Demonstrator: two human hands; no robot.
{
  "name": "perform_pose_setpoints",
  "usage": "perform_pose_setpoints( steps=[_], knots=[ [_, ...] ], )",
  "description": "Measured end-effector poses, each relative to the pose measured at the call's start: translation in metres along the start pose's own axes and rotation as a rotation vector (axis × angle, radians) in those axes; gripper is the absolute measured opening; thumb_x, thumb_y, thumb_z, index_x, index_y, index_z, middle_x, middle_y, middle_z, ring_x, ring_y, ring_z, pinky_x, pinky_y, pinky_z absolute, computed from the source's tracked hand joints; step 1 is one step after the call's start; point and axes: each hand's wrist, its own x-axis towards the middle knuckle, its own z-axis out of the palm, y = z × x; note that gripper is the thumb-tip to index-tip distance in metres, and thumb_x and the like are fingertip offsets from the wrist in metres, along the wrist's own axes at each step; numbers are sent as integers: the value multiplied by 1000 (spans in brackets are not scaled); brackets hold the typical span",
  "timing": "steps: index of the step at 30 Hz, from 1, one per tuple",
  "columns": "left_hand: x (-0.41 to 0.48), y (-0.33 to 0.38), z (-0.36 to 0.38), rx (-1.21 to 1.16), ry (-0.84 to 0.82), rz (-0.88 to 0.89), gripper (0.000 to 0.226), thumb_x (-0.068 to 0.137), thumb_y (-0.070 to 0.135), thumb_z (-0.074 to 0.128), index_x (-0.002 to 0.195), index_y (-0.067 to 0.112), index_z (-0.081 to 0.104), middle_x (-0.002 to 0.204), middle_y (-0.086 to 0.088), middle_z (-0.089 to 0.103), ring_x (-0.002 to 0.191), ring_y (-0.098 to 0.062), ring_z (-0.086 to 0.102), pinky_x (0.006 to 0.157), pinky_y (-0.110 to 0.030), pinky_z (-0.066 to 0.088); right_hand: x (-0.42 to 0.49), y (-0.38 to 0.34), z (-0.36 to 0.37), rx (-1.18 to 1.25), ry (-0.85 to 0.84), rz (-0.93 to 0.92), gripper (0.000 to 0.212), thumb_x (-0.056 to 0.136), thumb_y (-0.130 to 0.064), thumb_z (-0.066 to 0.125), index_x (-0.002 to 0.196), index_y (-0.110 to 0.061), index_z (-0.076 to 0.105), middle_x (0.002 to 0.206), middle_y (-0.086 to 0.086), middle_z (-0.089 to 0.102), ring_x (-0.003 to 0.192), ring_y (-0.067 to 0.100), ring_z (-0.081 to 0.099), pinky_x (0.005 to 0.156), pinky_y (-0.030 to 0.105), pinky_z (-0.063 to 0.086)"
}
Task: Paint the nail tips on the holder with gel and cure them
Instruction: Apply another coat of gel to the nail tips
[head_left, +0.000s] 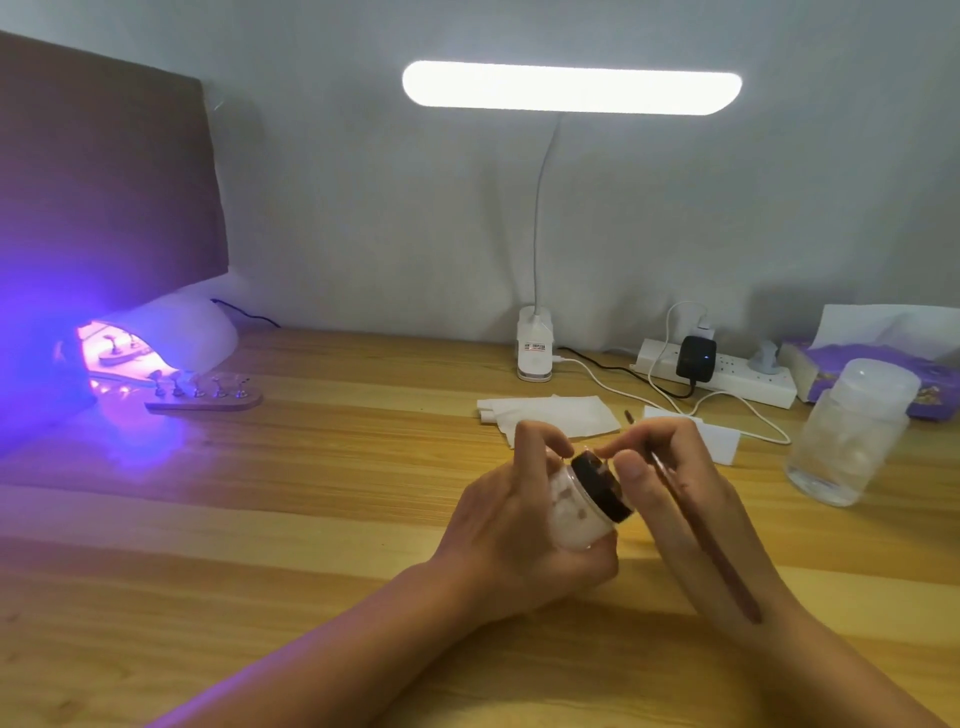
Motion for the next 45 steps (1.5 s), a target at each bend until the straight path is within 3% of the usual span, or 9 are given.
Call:
perform_pose_setpoints(
  steps=[6,15,20,25,31,35,39,42,45],
  knots=[
    [1,-7,-1,-101,-28,-49,66,76,42,74,117,24,26,91,3,62,73,-13,66,56,-25,53,4,3,-4,-16,-113,-58,28,82,-44,63,106,-35,52,105,-29,64,95,-3,65,72,13,55],
    [-2,1,-1,256,7,126,72,73,45,77,113,26,20,94,1,61,69,-8,50,55,-9,28,-5,7,1,-238,-65,3,45,73,-78,42,95,-38,38,81,-13,57,79,-3,58,60,14,49],
    [-2,4,0,246,-7,151,73,74,49,74,116,24,20,95,0,62,70,-8,55,57,-13,39,-5,7,0,-329,-29,-30,55,74,-91,23,100,-45,36,79,-15,58,76,-2,59,59,21,54],
    [-4,3,-2,101,-24,82,67,73,52,70,113,34,18,91,12,59,65,-5,56,54,-5,37,0,2,1,-143,-74,-76,51,71,-83,46,97,-39,47,88,-20,62,86,-2,63,67,21,57],
    [-3,2,5,270,89,313,68,73,43,76,113,17,27,82,4,57,66,1,40,52,1,24,-6,1,2,-367,40,-117,58,76,-89,26,89,-35,43,69,-14,59,64,5,62,52,23,53],
    [3,-7,2,124,260,95,60,80,54,66,113,25,25,93,3,60,75,-8,54,64,-7,34,2,1,-9,-182,203,-107,37,91,-71,26,102,-38,38,70,-6,62,68,4,63,53,20,50],
    [11,-42,-20,202,368,-237,64,80,71,60,123,29,37,117,5,42,108,-12,41,91,-31,42,17,11,-39,-321,317,-176,15,101,-37,48,100,-24,39,66,-3,56,56,12,58,44,20,46],
    [16,-58,-28,191,254,-491,62,77,67,66,126,34,44,122,5,50,114,-16,46,97,-40,43,21,31,-52,-437,196,-95,17,94,-9,59,110,-11,56,93,0,66,81,15,64,73,29,54],
    [18,-61,-27,74,192,-532,57,81,55,71,127,36,43,124,8,58,110,-16,56,92,-42,50,22,42,-54,-157,174,56,29,96,4,47,110,-15,62,102,-6,69,94,8,65,83,25,51]
  ],
)
